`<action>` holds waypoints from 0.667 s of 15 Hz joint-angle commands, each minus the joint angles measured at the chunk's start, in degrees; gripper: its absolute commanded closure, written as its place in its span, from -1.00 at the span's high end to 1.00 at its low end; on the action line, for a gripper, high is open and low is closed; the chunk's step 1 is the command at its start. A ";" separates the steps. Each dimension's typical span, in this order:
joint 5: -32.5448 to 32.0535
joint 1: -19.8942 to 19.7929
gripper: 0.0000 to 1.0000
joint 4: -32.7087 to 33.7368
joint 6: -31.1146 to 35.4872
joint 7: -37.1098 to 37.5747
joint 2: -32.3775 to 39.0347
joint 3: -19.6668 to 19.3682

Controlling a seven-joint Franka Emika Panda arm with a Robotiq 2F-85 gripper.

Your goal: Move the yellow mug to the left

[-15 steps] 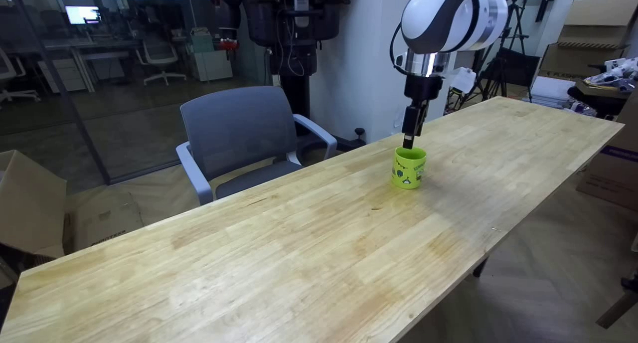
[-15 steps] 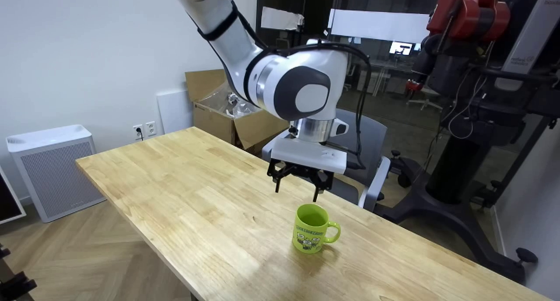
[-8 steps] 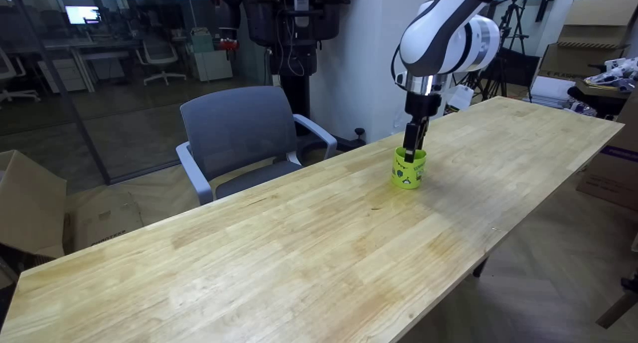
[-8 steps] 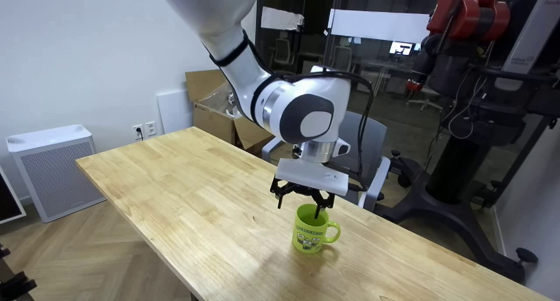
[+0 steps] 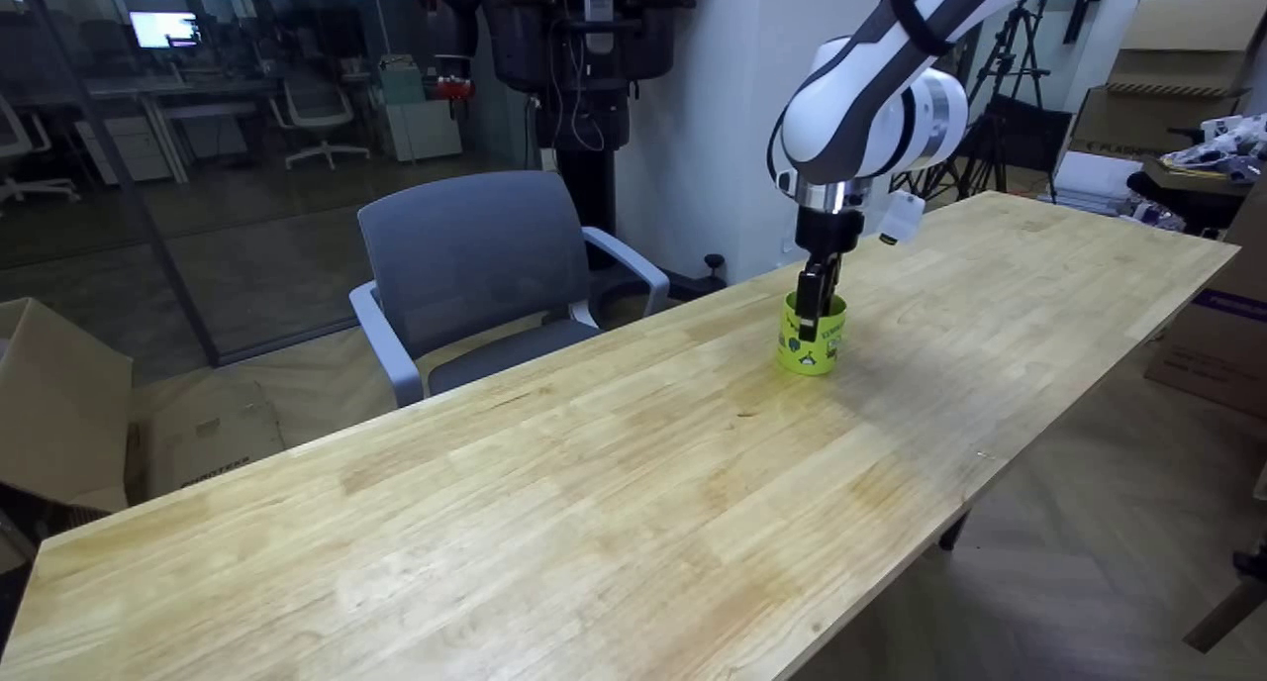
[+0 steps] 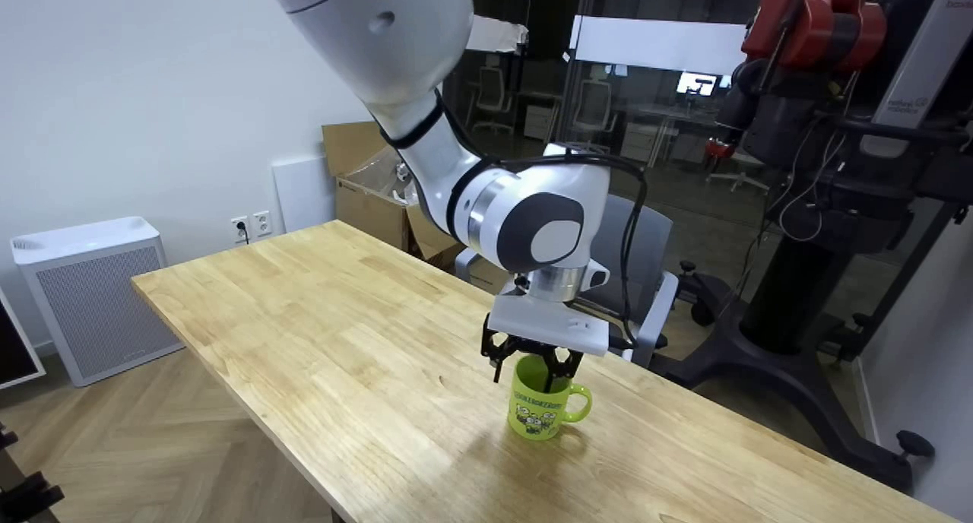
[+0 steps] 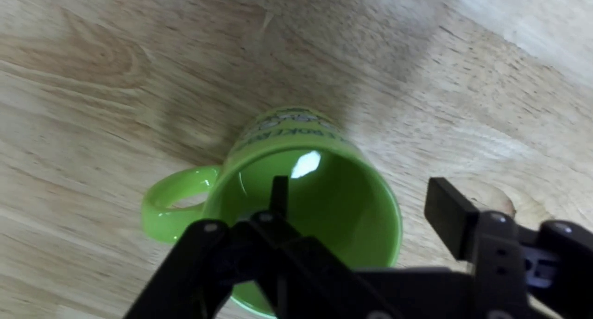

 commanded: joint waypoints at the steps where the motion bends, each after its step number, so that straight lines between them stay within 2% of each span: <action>1: -1.55 -0.40 -0.06 3.94 -1.63 1.06 2.14 0.47; 7: -2.43 -0.12 -0.90 5.27 -2.53 0.88 2.76 0.77; 10: -2.76 0.27 -1.00 5.53 -3.32 1.28 2.72 0.82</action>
